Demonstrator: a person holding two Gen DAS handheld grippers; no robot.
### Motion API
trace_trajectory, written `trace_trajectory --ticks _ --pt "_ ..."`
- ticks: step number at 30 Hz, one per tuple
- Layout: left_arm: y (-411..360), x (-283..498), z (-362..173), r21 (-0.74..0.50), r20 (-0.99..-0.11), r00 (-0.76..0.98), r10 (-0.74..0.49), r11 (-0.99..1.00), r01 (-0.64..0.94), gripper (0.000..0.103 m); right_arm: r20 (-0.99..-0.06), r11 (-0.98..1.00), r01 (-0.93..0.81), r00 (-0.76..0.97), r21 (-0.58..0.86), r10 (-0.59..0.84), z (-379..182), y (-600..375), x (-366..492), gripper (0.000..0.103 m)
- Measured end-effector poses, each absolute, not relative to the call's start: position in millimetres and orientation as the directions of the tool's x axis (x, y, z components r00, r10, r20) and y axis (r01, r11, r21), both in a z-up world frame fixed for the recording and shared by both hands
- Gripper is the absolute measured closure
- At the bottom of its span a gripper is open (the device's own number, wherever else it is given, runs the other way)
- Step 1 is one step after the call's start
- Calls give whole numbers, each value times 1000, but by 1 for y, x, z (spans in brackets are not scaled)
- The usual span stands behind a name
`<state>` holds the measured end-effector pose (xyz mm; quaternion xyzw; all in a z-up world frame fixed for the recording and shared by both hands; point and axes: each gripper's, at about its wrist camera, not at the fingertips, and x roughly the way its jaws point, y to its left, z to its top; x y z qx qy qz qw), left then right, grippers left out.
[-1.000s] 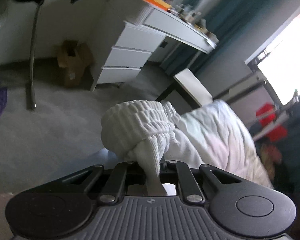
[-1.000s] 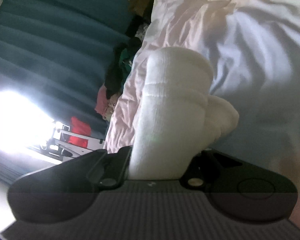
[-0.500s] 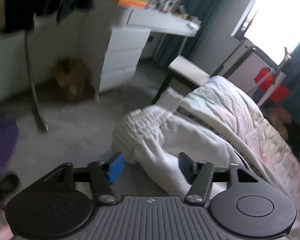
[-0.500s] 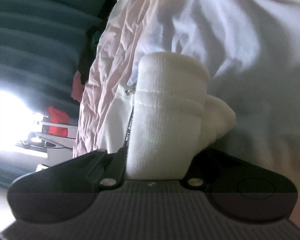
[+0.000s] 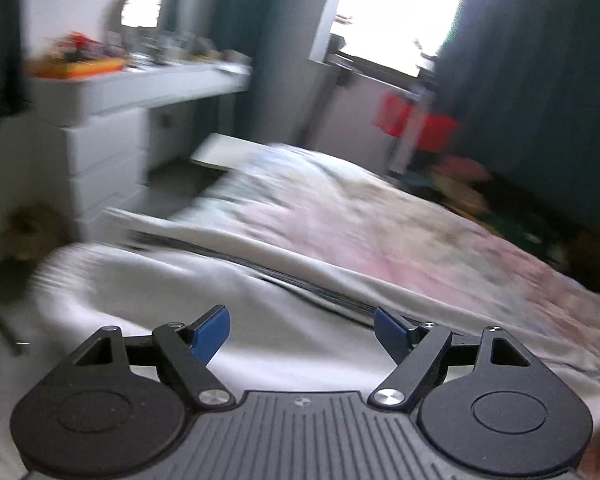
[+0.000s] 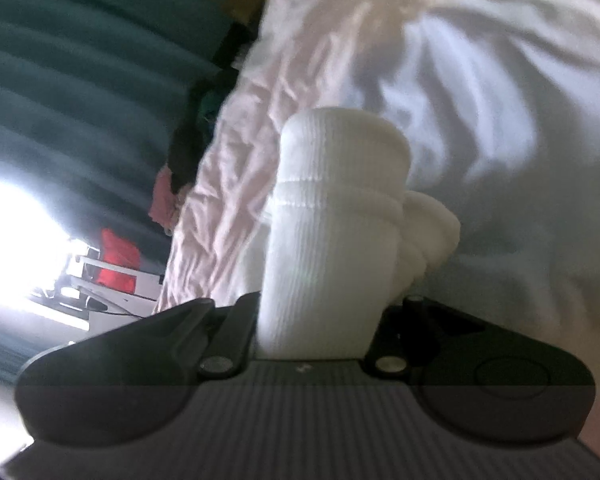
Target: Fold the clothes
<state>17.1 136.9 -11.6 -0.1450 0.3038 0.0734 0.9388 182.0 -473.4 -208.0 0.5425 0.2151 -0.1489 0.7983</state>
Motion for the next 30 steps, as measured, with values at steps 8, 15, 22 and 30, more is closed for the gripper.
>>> trace_trajectory --ticks 8,15,22,30 --pt "25 86 -89 -58 -652 758 26 995 -85 22 -491 432 454 870 779 -29 -192 -469 178 90" --pt "13 104 -146 50 -721 691 59 998 -34 20 -511 538 456 858 709 -55 -186 -461 187 90" --pt "25 102 -144 3 -715 698 39 999 -52 18 -505 734 441 849 517 -154 -164 -432 198 90" --pt "37 101 -130 -74 -697 716 26 991 -108 18 -257 966 250 931 -65 -258 -117 -314 195 89"
